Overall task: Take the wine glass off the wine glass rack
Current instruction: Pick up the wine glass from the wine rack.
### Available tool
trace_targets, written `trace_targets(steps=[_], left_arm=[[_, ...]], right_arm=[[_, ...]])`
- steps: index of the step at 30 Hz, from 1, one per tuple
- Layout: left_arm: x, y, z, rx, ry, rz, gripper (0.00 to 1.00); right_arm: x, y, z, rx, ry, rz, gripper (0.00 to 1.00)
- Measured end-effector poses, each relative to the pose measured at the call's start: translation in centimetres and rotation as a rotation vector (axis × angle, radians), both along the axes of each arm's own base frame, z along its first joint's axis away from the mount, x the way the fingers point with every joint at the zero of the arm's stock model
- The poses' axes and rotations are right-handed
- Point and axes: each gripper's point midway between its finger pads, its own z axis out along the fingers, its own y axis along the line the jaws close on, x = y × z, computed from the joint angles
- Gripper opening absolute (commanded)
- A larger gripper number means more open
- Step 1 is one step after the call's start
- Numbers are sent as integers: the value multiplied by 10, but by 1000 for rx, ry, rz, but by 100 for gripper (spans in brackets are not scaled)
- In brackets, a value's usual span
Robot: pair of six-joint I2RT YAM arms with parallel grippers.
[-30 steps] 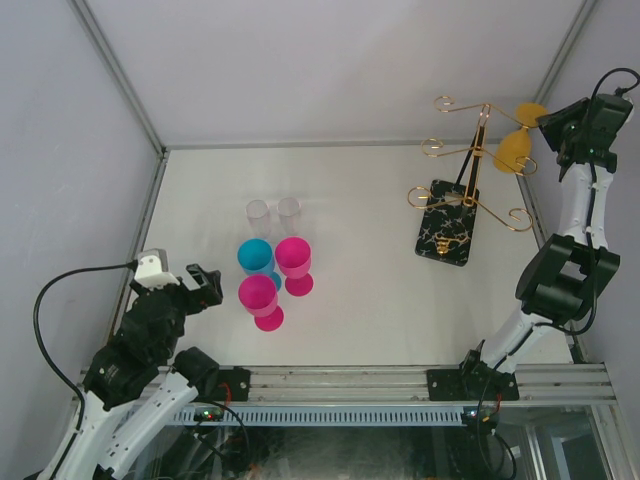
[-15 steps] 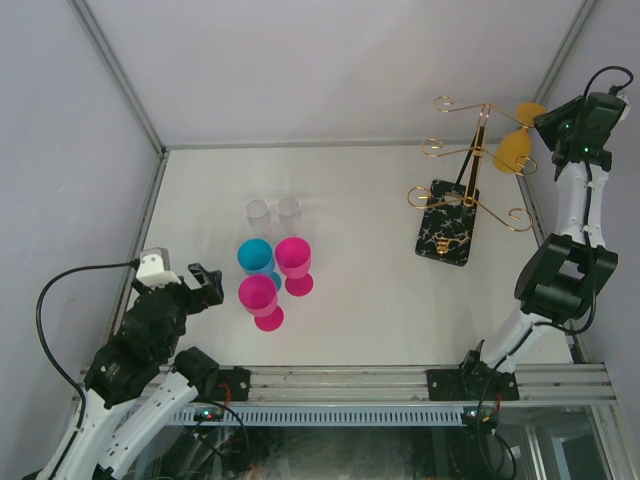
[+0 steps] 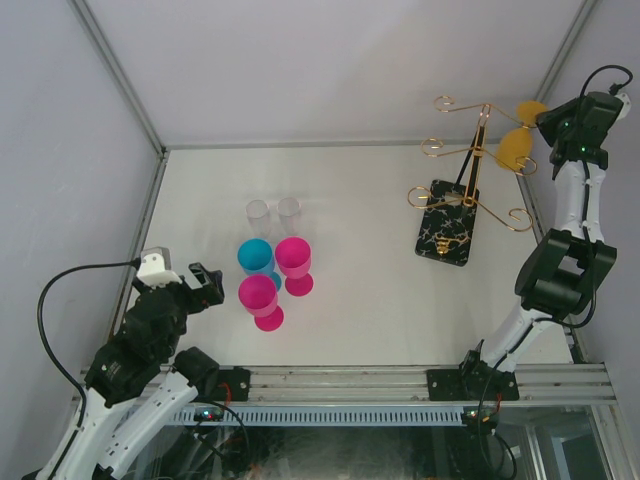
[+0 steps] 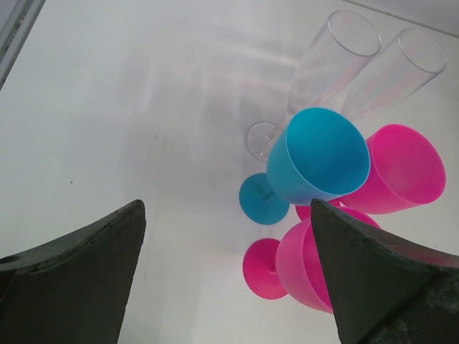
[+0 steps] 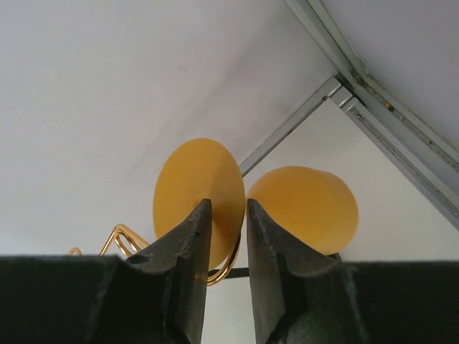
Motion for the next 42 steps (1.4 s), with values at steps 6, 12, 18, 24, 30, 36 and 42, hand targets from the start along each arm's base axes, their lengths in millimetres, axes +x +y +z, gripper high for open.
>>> trace_targets(steps=[6, 12, 18, 24, 30, 36, 42], left_arm=[[0, 0, 0, 2, 3, 0, 100], [0, 0, -1, 3, 5, 0, 100], [0, 0, -1, 3, 5, -1, 100], [1, -1, -2, 3, 6, -3, 100], [1, -1, -3, 5, 10, -3, 100], [1, -1, -3, 5, 10, -4, 100], [0, -2, -3, 3, 11, -10, 100]], right_arm=[[0, -2, 2, 0, -7, -4, 12], [3, -4, 8, -9, -34, -9, 3], [7, 4, 21, -23, -72, 11, 0], [11, 14, 27, 2, -98, 33, 0], [15, 20, 36, 19, -136, 42, 0], [16, 21, 41, -1, -148, 31, 0], [7, 18, 40, -29, -141, 0, 0]])
